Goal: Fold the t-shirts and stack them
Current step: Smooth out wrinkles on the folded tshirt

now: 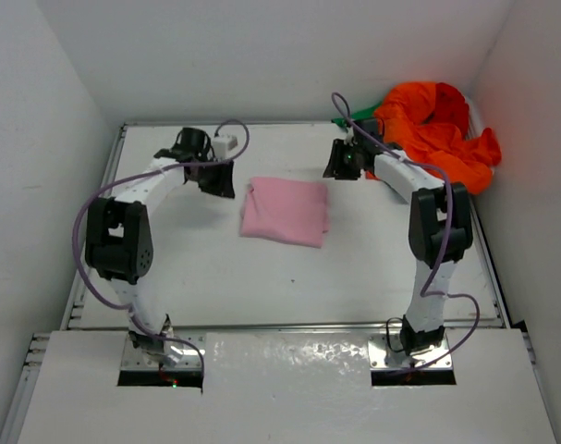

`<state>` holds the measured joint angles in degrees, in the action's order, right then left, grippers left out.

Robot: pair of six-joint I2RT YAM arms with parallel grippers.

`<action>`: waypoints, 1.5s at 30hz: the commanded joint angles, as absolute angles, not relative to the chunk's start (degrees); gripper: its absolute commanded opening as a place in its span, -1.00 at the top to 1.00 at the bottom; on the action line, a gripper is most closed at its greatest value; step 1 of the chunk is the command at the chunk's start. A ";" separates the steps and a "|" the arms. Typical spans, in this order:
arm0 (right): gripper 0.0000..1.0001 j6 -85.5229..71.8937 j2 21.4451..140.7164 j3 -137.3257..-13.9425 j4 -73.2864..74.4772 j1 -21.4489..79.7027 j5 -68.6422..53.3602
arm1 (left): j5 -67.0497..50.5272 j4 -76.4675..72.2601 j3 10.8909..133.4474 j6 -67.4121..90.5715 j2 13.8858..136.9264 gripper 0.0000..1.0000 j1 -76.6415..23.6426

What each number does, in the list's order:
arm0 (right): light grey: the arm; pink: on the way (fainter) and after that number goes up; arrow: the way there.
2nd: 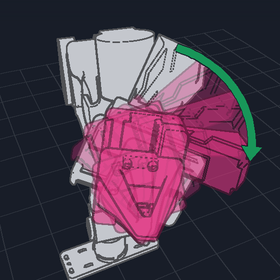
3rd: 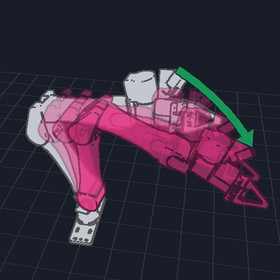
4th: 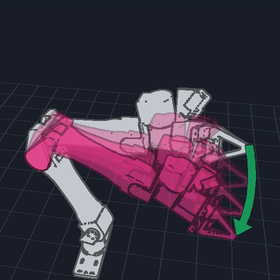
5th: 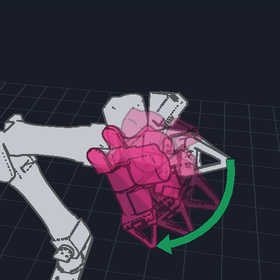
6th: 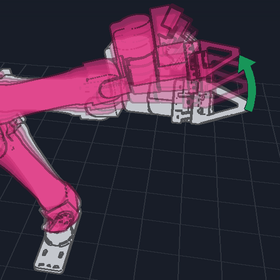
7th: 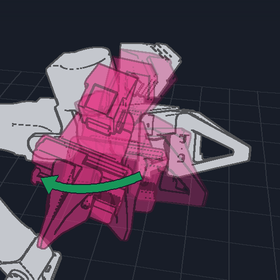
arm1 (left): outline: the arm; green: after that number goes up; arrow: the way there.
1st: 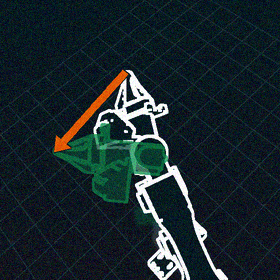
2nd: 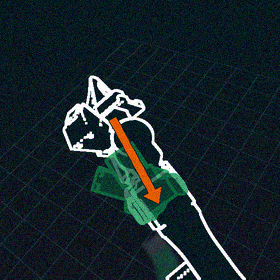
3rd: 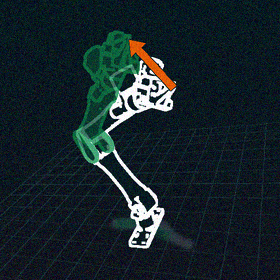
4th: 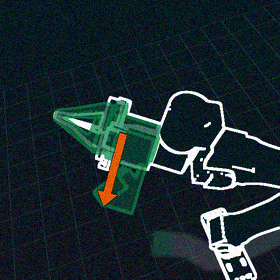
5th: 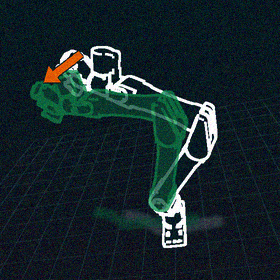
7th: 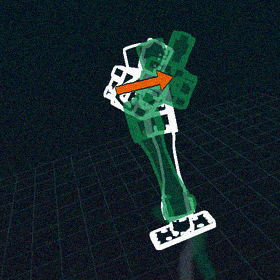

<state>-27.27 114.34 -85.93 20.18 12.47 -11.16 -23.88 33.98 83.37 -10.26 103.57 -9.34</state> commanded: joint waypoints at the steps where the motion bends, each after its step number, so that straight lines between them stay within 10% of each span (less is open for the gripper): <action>1: 0.20 -28.12 117.67 -88.76 18.62 11.61 -13.79 | -27.16 36.30 75.60 -12.13 106.61 0.44 -10.28; 6: 0.20 -28.22 124.01 -95.35 19.69 10.28 -14.94 | -30.05 29.81 70.14 -10.38 104.51 -0.10 -10.55; 16: 0.19 -30.85 130.43 -95.28 17.59 10.28 -17.40 | -34.19 23.91 66.36 -7.38 107.58 -0.14 -12.04; 22: 0.25 -33.75 132.45 -94.92 15.47 10.37 -19.77 | -35.42 24.60 67.94 -6.68 111.00 0.10 -12.91; 25: 0.41 -34.54 131.84 -93.17 14.07 10.37 -20.04 | -35.59 25.22 67.68 -7.21 111.27 0.41 -13.45; 27: 0.65 -35.07 131.57 -92.02 13.36 10.37 -20.13 | -35.51 25.22 67.68 -6.86 111.27 0.98 -13.45; 30: 1.00 -35.68 131.49 -91.41 13.10 10.20 -20.56 | -35.60 26.80 68.47 -7.56 111.36 1.00 -13.45; 45: 1.00 -36.30 119.71 -75.68 7.38 6.59 -14.85 | -26.81 36.11 67.50 -19.16 108.28 1.00 -12.57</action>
